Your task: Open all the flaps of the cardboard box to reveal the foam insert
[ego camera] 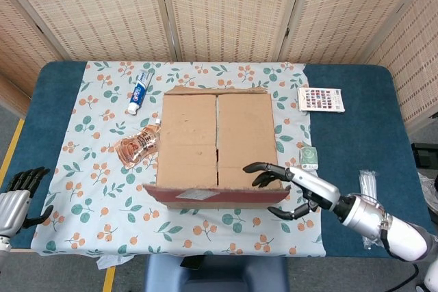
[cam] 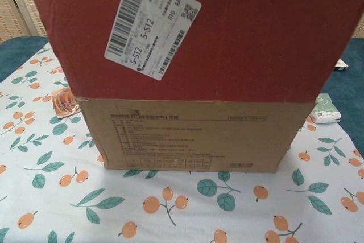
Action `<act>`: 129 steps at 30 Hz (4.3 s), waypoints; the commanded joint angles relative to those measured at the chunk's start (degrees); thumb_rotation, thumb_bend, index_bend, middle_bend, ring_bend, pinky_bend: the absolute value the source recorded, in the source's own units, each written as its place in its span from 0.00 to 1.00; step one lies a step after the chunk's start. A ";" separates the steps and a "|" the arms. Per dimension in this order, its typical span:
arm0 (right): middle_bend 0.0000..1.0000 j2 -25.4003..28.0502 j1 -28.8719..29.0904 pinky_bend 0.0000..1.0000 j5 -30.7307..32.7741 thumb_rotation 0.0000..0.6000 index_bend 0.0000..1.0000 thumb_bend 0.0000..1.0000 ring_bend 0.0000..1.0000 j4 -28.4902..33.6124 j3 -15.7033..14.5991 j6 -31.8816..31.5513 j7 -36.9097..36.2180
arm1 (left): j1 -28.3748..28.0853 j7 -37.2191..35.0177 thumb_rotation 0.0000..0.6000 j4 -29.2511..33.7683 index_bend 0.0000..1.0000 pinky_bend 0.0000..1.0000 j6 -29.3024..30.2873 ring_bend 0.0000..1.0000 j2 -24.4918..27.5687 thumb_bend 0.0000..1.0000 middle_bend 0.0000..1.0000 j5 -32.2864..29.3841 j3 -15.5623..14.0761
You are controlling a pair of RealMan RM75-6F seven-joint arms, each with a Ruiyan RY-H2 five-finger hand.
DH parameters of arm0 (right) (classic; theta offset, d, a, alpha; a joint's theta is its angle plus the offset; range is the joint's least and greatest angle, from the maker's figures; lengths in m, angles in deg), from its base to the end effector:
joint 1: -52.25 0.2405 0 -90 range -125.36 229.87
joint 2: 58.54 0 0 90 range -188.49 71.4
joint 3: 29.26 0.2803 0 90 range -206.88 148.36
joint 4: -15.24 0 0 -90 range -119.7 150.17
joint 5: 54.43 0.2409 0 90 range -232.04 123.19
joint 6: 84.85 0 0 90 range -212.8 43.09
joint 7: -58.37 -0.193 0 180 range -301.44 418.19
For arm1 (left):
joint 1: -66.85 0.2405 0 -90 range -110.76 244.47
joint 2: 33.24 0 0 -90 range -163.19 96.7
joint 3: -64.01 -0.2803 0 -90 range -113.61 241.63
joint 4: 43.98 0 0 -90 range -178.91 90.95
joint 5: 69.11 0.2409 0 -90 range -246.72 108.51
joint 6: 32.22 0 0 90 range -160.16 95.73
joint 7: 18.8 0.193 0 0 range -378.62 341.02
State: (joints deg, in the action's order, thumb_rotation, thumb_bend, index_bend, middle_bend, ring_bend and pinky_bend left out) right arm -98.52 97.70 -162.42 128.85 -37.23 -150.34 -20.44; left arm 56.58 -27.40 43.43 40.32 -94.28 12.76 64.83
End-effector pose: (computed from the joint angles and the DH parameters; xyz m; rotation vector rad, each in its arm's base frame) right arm -0.1125 -0.2962 0.1305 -1.8476 2.0496 -1.4391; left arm -0.3825 0.2588 0.1375 -1.4621 -1.0691 -0.7789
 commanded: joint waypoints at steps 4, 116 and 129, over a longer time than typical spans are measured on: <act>0.14 4.58 -3.67 0.27 -4.22 1.00 0.15 0.44 0.25 5.50 -3.21 -0.55 6.33 | -0.29 0.38 1.00 0.17 0.11 0.00 -0.77 0.07 0.09 0.41 0.11 -1.06 0.32; 0.03 -39.67 16.53 0.00 27.44 0.26 0.53 0.31 0.00 -33.85 18.23 21.82 90.08 | 1.12 -12.88 1.00 -5.68 0.27 0.00 5.53 0.06 0.53 0.41 0.14 4.35 0.01; 0.07 -37.37 15.86 0.00 28.13 0.26 0.67 0.31 0.00 -31.98 18.15 21.29 91.54 | 1.29 -13.09 1.00 -5.96 0.24 0.00 6.05 0.06 0.43 0.41 0.14 4.44 0.13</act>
State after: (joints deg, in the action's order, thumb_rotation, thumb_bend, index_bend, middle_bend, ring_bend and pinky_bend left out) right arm -136.08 113.67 -134.35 96.68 -19.07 -128.94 70.99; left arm 57.85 -40.48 37.48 46.34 -93.83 17.18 64.96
